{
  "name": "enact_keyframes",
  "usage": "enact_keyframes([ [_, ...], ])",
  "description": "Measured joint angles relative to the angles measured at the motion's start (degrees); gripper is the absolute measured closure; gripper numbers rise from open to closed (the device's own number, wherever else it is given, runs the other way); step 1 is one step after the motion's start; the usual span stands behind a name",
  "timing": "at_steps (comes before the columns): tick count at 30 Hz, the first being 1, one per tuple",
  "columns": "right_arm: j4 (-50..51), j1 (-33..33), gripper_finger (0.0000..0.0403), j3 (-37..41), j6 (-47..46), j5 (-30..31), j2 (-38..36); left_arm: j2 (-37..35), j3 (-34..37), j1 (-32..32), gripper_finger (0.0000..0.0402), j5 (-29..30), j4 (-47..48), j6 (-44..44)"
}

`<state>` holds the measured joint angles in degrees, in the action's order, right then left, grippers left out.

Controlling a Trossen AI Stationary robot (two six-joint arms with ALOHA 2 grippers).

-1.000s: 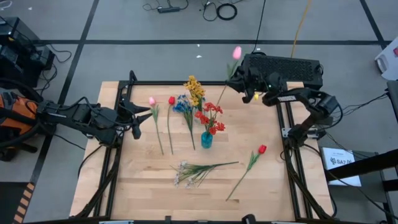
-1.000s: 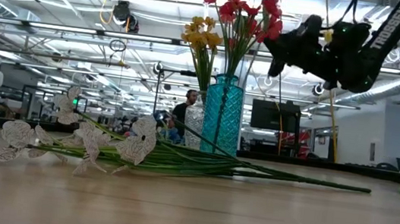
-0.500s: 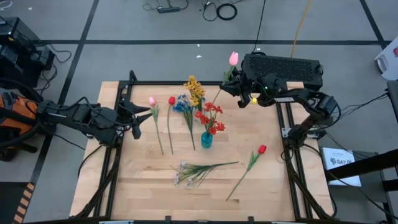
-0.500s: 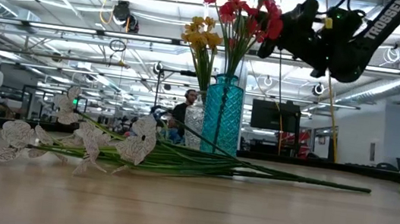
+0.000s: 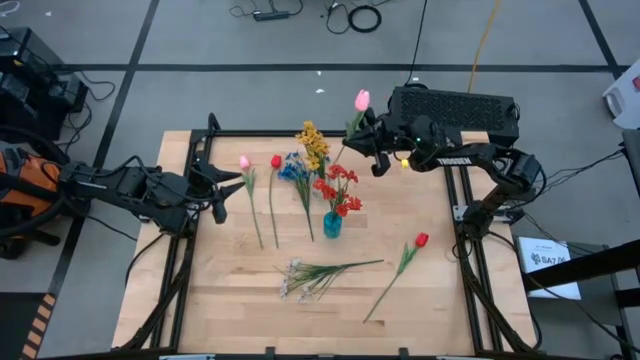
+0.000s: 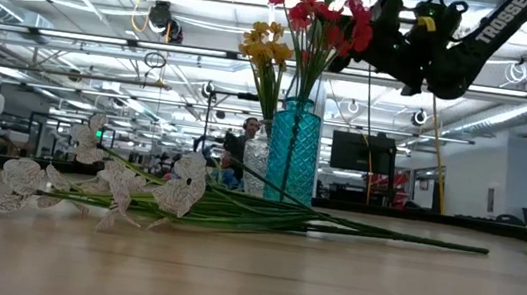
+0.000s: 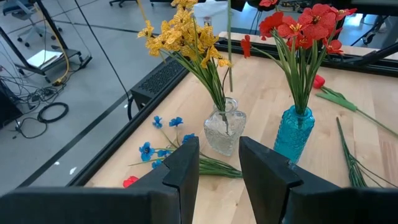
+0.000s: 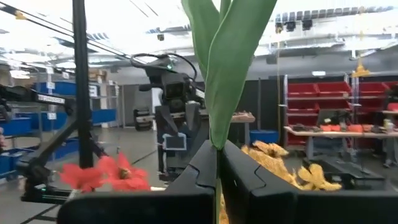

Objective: Sort flowers into vase by color
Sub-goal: Put the right pink tulip into the transparent vase

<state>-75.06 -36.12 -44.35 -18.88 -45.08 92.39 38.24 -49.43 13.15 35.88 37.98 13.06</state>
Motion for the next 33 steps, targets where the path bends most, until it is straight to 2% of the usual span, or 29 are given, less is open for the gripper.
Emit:
enact_keyframes([
  [20,21.42,2.93,0.0403,-0.07,16.7,2.11,0.01,0.0,0.0,0.0,0.0279,-0.02,0.0,0.02],
  [30,24.4,3.82,0.0403,-0.07,18.87,2.11,0.01,0.0,0.0,0.0,0.0279,-0.02,0.0,0.02],
  [33,25.35,4.61,0.0403,-0.07,20.1,4.96,0.01,0.0,0.0,0.01,0.0279,-0.02,0.0,0.02],
])
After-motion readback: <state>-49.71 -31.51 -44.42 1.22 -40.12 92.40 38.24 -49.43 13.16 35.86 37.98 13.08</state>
